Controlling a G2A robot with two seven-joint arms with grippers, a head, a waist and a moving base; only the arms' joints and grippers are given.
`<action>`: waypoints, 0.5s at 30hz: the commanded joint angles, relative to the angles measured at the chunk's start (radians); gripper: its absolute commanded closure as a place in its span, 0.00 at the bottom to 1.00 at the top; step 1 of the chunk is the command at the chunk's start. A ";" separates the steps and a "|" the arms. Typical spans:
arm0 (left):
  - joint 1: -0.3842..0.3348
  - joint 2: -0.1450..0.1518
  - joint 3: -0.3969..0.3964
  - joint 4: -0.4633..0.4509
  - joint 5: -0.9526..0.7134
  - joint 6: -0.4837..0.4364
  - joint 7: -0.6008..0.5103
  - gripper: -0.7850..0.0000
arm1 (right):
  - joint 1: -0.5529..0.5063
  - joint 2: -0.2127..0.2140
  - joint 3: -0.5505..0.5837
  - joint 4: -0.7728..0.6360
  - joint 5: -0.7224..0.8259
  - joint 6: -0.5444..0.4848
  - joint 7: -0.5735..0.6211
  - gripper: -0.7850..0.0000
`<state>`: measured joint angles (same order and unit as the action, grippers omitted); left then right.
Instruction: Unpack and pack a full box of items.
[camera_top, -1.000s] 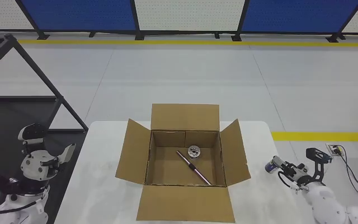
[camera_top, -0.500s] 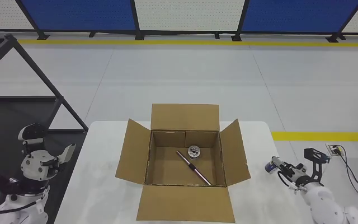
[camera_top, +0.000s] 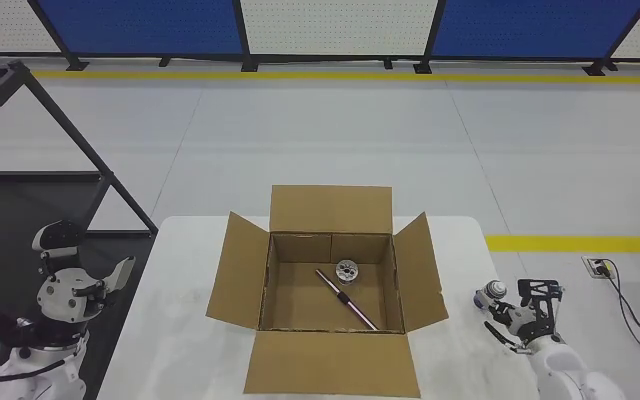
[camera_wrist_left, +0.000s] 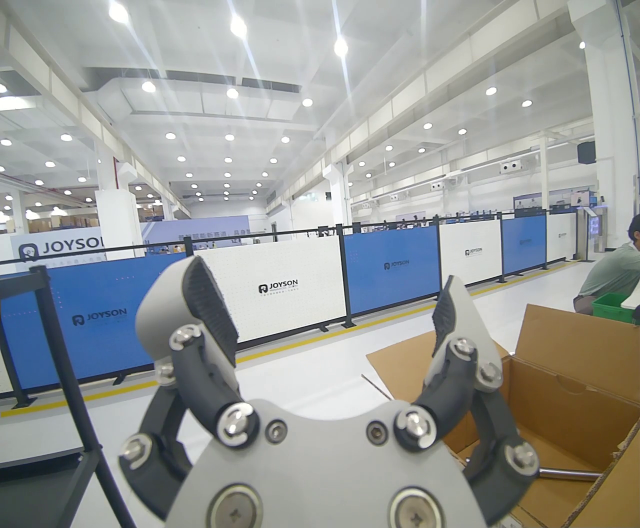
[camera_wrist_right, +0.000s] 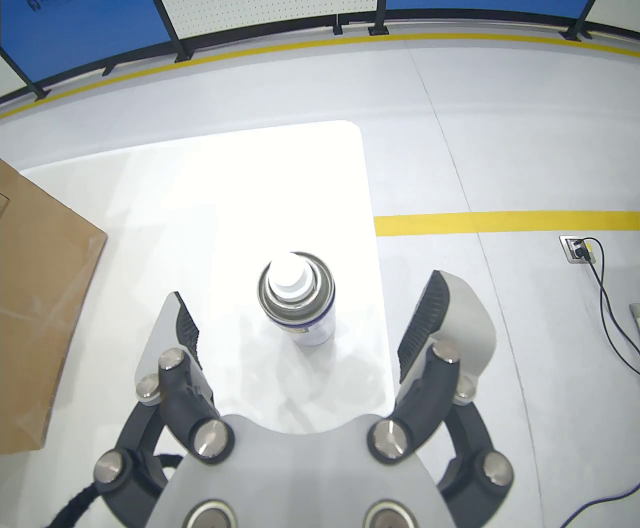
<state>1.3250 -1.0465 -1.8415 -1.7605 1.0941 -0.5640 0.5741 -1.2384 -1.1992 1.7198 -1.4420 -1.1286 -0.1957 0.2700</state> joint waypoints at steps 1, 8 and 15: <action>0.000 0.000 0.000 0.000 0.000 0.000 0.000 0.00 | 0.026 0.000 -0.012 0.036 -0.003 0.009 0.000 0.00; 0.000 0.000 0.000 0.000 0.000 0.000 0.000 0.00 | 0.077 0.004 -0.017 0.111 0.005 -0.005 -0.003 0.58; 0.000 0.000 0.000 0.000 0.000 0.000 0.000 0.00 | 0.069 0.009 -0.021 0.104 0.004 -0.032 -0.006 1.00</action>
<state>1.3250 -1.0465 -1.8414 -1.7605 1.0941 -0.5640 0.5741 -1.1656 -1.1904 1.6995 -1.3319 -1.1244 -0.2260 0.2648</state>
